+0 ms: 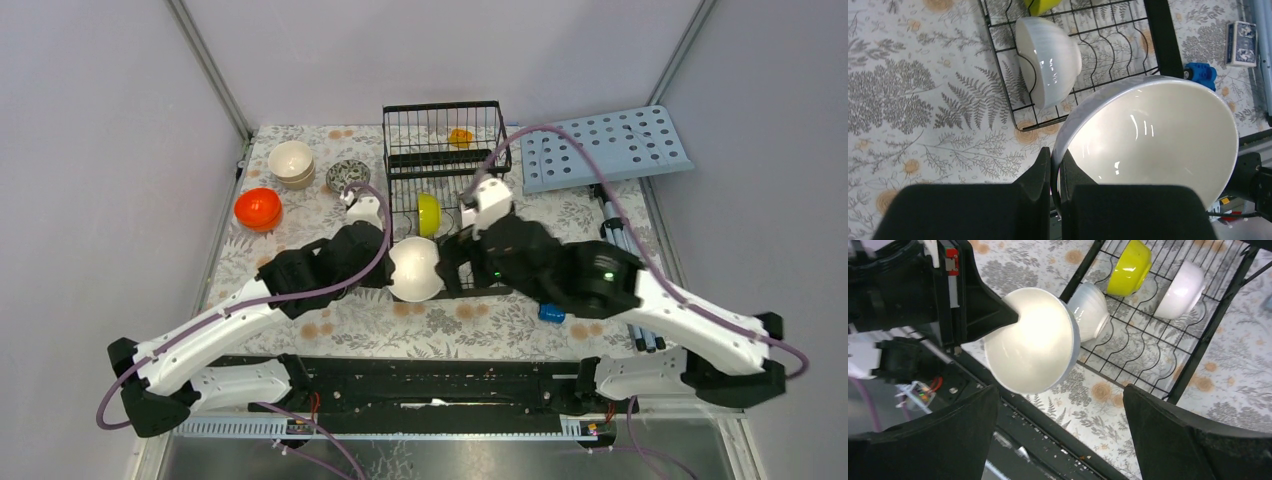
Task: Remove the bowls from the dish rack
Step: Place the bowl at the center of the board.
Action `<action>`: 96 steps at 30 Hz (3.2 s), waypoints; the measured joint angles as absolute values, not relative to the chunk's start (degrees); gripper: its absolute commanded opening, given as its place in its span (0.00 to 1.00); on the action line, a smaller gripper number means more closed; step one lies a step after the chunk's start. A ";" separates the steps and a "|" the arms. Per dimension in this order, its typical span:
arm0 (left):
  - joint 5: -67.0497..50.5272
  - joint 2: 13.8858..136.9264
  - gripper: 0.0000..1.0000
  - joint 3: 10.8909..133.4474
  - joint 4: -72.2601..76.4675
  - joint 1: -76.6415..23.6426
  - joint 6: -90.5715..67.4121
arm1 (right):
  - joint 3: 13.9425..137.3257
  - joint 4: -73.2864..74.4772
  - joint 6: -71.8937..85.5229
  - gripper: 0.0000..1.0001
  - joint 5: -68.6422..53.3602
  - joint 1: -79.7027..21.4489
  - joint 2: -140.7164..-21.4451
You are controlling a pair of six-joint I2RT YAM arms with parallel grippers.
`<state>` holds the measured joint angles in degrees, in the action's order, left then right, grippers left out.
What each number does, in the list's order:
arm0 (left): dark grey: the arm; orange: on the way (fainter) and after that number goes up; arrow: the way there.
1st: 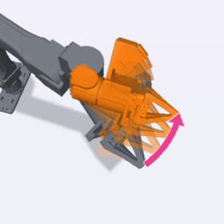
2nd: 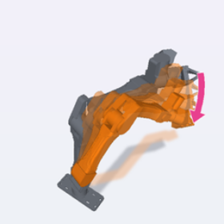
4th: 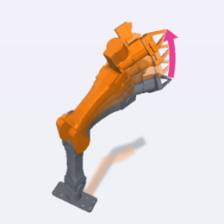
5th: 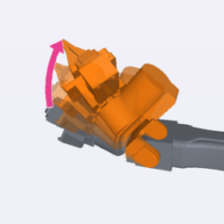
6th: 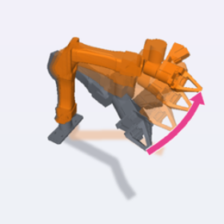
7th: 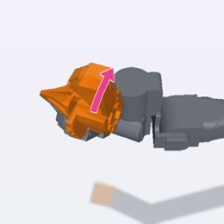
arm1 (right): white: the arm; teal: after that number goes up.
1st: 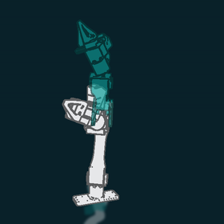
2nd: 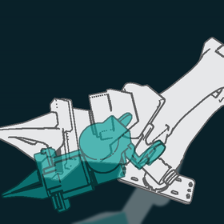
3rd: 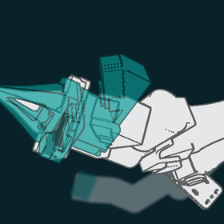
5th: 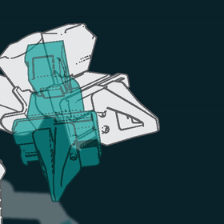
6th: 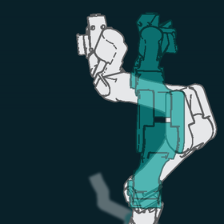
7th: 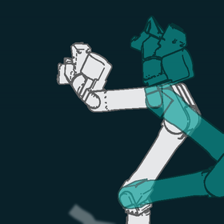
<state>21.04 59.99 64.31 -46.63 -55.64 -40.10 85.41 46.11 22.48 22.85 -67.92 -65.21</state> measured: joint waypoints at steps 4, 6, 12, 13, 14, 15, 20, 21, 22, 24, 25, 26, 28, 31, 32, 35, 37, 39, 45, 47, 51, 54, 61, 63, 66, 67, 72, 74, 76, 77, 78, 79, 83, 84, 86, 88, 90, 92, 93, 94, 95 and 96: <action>22.04 58.59 0.00 62.35 -48.03 -55.64 -43.77 | 88.05 47.13 22.13 0.75 31.22 -73.12 -73.71; 22.57 58.19 0.00 61.84 -48.56 -55.64 -45.65 | 88.03 47.62 21.93 0.56 33.67 -73.56 -76.42; 24.47 58.11 0.00 61.71 -51.03 -55.64 -51.86 | 87.99 46.87 21.80 0.43 36.42 -73.60 -78.76; 24.67 58.11 0.00 61.58 -51.07 -55.64 -52.95 | 87.99 46.63 21.80 0.43 36.58 -73.60 -79.07; 24.77 58.11 0.00 61.43 -51.07 -55.64 -53.65 | 87.99 46.50 21.80 0.45 36.60 -73.60 -79.35; 24.86 58.11 0.00 61.23 -51.09 -55.64 -54.30 | 88.01 46.28 21.80 0.47 36.62 -73.60 -79.75; 25.30 58.11 0.00 59.94 -51.42 -55.64 -56.75 | 87.99 45.47 21.89 0.51 36.21 -73.36 -82.59; 25.41 58.02 0.00 59.66 -51.46 -55.64 -57.08 | 87.90 45.25 21.91 0.50 35.86 -73.19 -82.89; 25.56 57.89 0.00 59.37 -51.53 -55.64 -57.39 | 87.74 45.04 22.02 0.50 35.64 -72.97 -82.98; 25.76 57.58 0.00 59.05 -51.83 -55.64 -57.76 | 87.26 44.21 22.33 0.48 34.83 -72.29 -82.98; 25.82 57.41 0.00 58.96 -51.90 -55.64 -57.98 | 86.83 43.68 22.48 0.47 34.54 -71.92 -82.98; 25.89 57.17 0.00 58.83 -51.90 -55.64 -58.15 | 86.17 43.07 22.72 0.46 34.20 -71.48 -82.98; 26.11 56.75 0.00 58.67 -52.03 -55.64 -58.46 | 84.97 42.68 23.03 0.44 33.41 -70.85 -82.98; 26.28 56.55 0.00 58.65 -52.05 -55.64 -58.61 | 83.81 42.35 23.40 0.42 32.60 -70.28 -83.00; 26.37 56.55 0.00 58.59 -52.07 -55.64 -58.65 | 83.66 42.04 23.44 0.42 32.12 -70.04 -83.00; 26.41 56.55 0.00 58.46 -52.31 -55.64 -58.92 | 83.42 41.10 23.68 0.41 31.20 -69.23 -83.00; 26.46 56.55 0.00 58.46 -52.29 -55.64 -58.98 | 83.33 40.58 23.79 0.40 30.48 -68.75 -83.02; 26.46 56.55 0.00 58.46 -52.31 -55.64 -59.00 | 83.31 40.21 23.83 0.39 30.26 -68.49 -83.13; 26.46 56.80 0.00 58.46 -52.31 -55.64 -59.00 | 83.26 39.68 23.94 0.33 28.88 -67.83 -84.66; 26.46 56.84 0.00 58.46 -52.34 -55.64 -59.00 | 82.98 39.33 24.10 0.32 28.69 -67.77 -85.10; 26.48 57.30 0.00 58.37 -52.34 -55.64 -59.00 | 82.87 39.27 24.29 0.28 27.88 -67.72 -85.60; 26.50 57.49 0.00 58.35 -52.40 -55.64 -59.00 | 82.83 39.29 24.29 0.26 27.49 -67.68 -85.82; 26.83 57.52 0.00 57.84 -52.69 -55.64 -59.42 | 82.83 39.11 24.62 0.15 27.38 -67.44 -86.74; 26.89 57.56 0.00 57.67 -52.75 -55.64 -59.68 | 82.83 39.07 24.91 0.09 27.35 -67.33 -87.02; 27.03 57.82 0.00 57.60 -52.95 -55.64 -59.86 | 82.83 39.09 24.93 0.00 27.35 -67.33 -87.37; 27.03 57.93 0.00 57.60 -52.93 -55.64 -59.88 | 82.83 39.11 24.93 0.00 27.38 -67.31 -87.48; 27.11 58.13 0.00 57.60 -53.17 -55.64 -59.83 | 82.83 39.11 24.97 0.00 27.35 -67.22 -88.05; 27.14 58.22 0.03 57.60 -53.17 -55.61 -59.75 | 82.83 39.11 25.04 0.00 27.35 -67.22 -88.14; 27.11 58.22 0.07 57.60 -53.10 -55.61 -59.57 | 82.83 39.11 25.17 0.00 27.35 -67.18 -88.14; 27.11 58.22 0.10 57.60 -53.08 -55.61 -59.51 | 82.85 39.13 25.21 0.00 27.35 -67.18 -88.14; 27.05 58.22 0.13 57.60 -53.08 -55.59 -59.40 | 82.85 39.13 25.23 0.00 27.35 -67.18 -88.14; 26.98 58.17 0.15 57.60 -53.01 -55.59 -59.20 | 82.85 39.22 25.28 0.00 27.38 -67.16 -88.14; 25.65 57.01 0.27 57.54 -51.90 -55.59 -58.41 | 82.85 39.64 25.30 0.00 27.55 -66.87 -88.25; 25.36 56.62 0.29 57.49 -51.53 -55.59 -58.19 | 82.83 39.66 25.30 0.00 27.55 -66.76 -88.29; 24.88 55.96 0.38 57.45 -51.00 -55.59 -57.91 | 82.83 39.72 25.32 0.00 27.59 -66.65 -88.36; 24.40 55.40 0.47 57.17 -50.22 -55.59 -57.76 | 82.83 39.55 25.43 0.00 27.62 -66.63 -88.36; 23.86 55.07 0.56 56.88 -49.17 -55.59 -57.34 | 82.83 39.51 25.43 0.00 27.55 -66.65 -88.38; 23.57 54.72 0.65 56.73 -47.83 -55.59 -57.23 | 82.78 39.88 25.32 0.00 27.40 -66.70 -88.40; 23.46 54.46 0.71 56.73 -47.29 -55.59 -57.06 | 82.72 40.01 25.30 0.00 27.42 -66.72 -88.42; 23.31 54.15 0.76 56.73 -46.65 -55.59 -56.99 | 82.70 40.07 25.32 0.00 27.40 -66.74 -88.53; 23.18 53.80 0.80 56.71 -46.19 -55.59 -56.99 | 82.70 40.03 25.32 0.00 27.40 -66.74 -88.60; 23.09 53.52 0.83 56.66 -45.91 -55.59 -56.80 | 82.70 40.01 25.32 0.00 27.42 -66.74 -88.68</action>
